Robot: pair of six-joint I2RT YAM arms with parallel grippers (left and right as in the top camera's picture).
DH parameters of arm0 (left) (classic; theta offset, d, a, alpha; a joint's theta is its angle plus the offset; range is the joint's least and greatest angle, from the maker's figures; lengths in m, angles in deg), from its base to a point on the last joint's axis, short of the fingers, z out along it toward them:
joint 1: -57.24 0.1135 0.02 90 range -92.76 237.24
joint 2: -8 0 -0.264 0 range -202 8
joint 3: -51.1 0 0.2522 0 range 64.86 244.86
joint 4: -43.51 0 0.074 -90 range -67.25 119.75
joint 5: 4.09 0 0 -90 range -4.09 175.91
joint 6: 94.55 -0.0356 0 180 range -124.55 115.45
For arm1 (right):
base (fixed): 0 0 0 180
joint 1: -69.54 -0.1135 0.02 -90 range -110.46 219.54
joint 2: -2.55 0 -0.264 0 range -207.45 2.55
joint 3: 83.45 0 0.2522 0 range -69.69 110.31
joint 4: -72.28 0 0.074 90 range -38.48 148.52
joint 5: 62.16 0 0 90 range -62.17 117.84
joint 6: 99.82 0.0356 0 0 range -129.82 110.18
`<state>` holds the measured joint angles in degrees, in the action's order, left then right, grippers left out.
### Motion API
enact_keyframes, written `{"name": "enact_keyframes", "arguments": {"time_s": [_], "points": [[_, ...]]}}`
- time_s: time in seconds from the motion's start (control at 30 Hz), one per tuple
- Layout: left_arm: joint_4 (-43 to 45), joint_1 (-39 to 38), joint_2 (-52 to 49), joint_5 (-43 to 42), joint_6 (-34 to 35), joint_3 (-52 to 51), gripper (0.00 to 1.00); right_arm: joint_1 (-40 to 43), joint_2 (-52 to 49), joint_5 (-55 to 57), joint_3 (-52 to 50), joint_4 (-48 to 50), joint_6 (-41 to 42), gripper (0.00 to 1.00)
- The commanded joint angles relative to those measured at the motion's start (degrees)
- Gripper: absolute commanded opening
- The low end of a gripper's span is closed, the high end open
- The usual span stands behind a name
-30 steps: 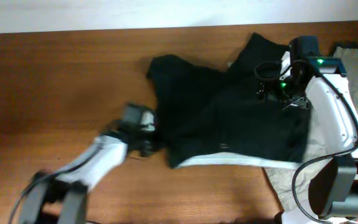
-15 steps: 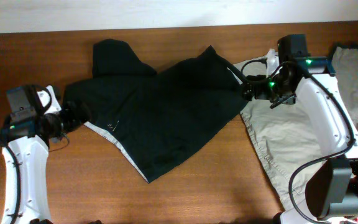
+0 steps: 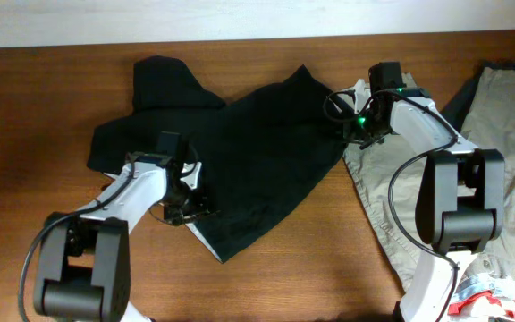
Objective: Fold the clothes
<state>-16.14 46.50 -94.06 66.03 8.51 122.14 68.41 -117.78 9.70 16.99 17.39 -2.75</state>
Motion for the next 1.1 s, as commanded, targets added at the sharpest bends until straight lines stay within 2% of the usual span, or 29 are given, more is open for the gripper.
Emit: {"name": "enact_keyframes", "arguments": {"time_s": [0.0,0.1,0.23,0.27,0.33,0.43,0.5,0.6,0.63,0.67,0.7,0.73,0.87,1.07], "points": [[1.46,-2.25,-4.09,-0.76,-0.52,-0.94,0.0,-0.07,0.24,-2.43,0.24,-1.77,-0.13,0.04],[-2.38,0.17,-3.98,6.14,0.2,-0.92,0.0,-0.11,3.13,-4.42,0.42,-12.61,-0.11,0.04],[-9.14,15.43,-1.57,7.32,0.09,-0.85,0.0,-2.38,4.22,-3.67,-0.22,-33.53,-0.74,0.09],[-10.03,19.15,-0.48,7.3,-0.94,-0.83,0.0,-3.69,4.22,-3.72,-0.57,-35.71,-0.81,0.09],[-13.6,27.08,2.91,9.86,-1.95,0.35,0.0,-8.04,4.22,-3.78,-1.64,-38.69,-0.79,0.19],[-17.53,33.16,7.3,15.5,-2.51,3.06,0.0,-16.41,4.22,-3.74,-2.14,-39.15,0.79,0.26],[-19.52,35.15,10.49,20.37,-2.45,5.4,0.0,-19.41,4.66,-3.74,-1.95,-36.26,1.36,0.29],[-18.58,35.67,12.7,20.13,-1.79,9.29,0.0,-19.47,5.44,-3.67,4.57,-32.22,0.24,0.35],[-17.44,35.67,12.74,19.85,-1.81,10.78,0.14,-19.04,5.44,-3.74,9.07,-30.12,-0.79,0.49],[-15.74,35.52,12.74,18.01,-1.81,12.31,0.37,-18.69,5.44,-3.74,13.53,-26.71,-1.79,0.8],[-14.27,35.39,12.74,17.09,-1.81,13.07,0.37,-18.4,5.44,-3.74,16.57,-23.54,-2.29,0.91],[-12.76,35.36,12.74,17.07,-1.79,13.2,0.37,-18.36,5.44,-3.74,18.78,-18.99,-2.34,0.96],[-11.1,34.99,12.72,17.07,0.15,13.16,0.39,-19.3,2.71,-4.13,19.37,-0.55,-3.67,0.96],[-10.03,30.01,12.72,17.11,0.13,13.16,0.39,-23.67,-9.09,-10.88,19.41,14.1,-2.1,0.99]]}}
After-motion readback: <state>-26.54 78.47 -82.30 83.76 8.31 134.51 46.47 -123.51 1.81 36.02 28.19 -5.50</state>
